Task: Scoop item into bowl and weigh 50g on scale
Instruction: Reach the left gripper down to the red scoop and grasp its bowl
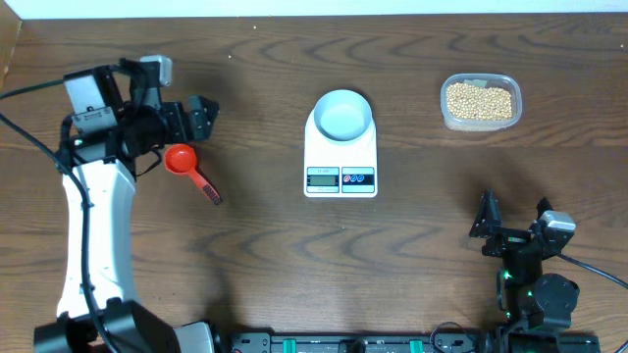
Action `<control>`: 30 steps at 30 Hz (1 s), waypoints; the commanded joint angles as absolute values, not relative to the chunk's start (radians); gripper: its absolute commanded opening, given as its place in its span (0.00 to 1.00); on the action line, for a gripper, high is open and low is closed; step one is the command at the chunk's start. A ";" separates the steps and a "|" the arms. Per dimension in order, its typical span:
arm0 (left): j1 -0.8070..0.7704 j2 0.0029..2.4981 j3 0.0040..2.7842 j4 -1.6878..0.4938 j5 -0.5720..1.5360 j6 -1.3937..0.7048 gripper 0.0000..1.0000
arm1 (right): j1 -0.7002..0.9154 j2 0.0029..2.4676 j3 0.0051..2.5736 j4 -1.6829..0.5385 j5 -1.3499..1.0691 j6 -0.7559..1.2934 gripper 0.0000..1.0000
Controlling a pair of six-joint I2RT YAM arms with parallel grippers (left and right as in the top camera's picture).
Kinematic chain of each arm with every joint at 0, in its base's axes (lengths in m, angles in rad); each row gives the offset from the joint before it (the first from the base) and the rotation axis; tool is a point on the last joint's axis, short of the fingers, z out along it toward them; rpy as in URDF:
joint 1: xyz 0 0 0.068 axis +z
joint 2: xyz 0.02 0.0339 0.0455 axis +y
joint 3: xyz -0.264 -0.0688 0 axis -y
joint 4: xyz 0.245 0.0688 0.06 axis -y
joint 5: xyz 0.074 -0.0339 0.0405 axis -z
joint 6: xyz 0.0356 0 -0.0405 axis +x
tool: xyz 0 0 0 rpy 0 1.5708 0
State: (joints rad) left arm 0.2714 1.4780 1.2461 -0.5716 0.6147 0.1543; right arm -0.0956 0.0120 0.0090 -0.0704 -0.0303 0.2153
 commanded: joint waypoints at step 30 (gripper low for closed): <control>0.297 1.856 1.262 -0.585 0.006 0.025 0.62 | -0.090 0.007 0.006 -0.072 -0.036 0.201 0.99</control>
